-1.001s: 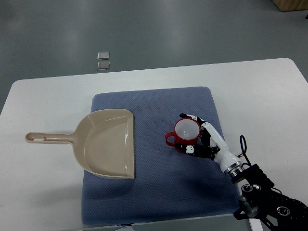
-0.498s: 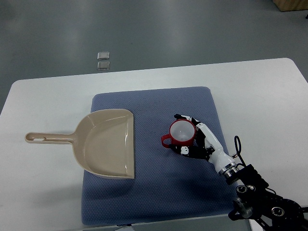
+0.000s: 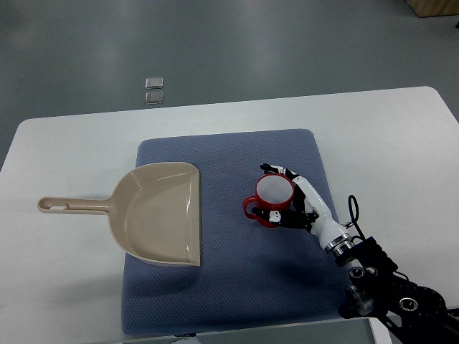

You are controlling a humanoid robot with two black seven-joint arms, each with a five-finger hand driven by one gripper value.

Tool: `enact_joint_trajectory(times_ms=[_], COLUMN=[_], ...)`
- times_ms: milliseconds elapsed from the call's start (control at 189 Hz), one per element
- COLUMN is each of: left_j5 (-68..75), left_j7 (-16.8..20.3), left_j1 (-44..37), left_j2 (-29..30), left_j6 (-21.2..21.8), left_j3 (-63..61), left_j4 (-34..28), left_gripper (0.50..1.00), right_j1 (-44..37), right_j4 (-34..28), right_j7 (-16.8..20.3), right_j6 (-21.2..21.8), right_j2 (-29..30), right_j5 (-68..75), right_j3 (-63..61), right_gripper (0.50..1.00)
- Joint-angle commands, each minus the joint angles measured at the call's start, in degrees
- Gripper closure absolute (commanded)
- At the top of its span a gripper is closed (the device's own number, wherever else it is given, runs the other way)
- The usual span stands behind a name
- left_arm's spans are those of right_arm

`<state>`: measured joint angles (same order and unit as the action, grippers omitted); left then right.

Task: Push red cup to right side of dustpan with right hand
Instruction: 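Push the red mug with the right hand toward the dustpan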

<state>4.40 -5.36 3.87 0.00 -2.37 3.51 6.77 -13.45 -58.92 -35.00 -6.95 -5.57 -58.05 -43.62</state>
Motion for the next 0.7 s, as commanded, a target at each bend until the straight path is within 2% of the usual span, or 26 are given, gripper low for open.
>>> enact_joint_trajectory(times_ms=[0,693], left_j5=[-0.01,-0.01], left_j7=[0.0,0.0], left_j1=[0.0,0.0], left_j2=[0.0,0.0], left_j6=[0.0,0.0], left_j3=[0.0,0.0], left_j4=[0.0,0.0], left_gripper=[0.5,0.5], right_j1=[-0.09,-0.53], right_j4=[-0.06,-0.06], right_j7=[0.0,0.0], right_j6=[0.0,0.0], right_j2=[0.38,3.46], right_j5=[-0.13,-0.57], right_j3=[0.99,3.27], right_gripper=[0.576,0.576])
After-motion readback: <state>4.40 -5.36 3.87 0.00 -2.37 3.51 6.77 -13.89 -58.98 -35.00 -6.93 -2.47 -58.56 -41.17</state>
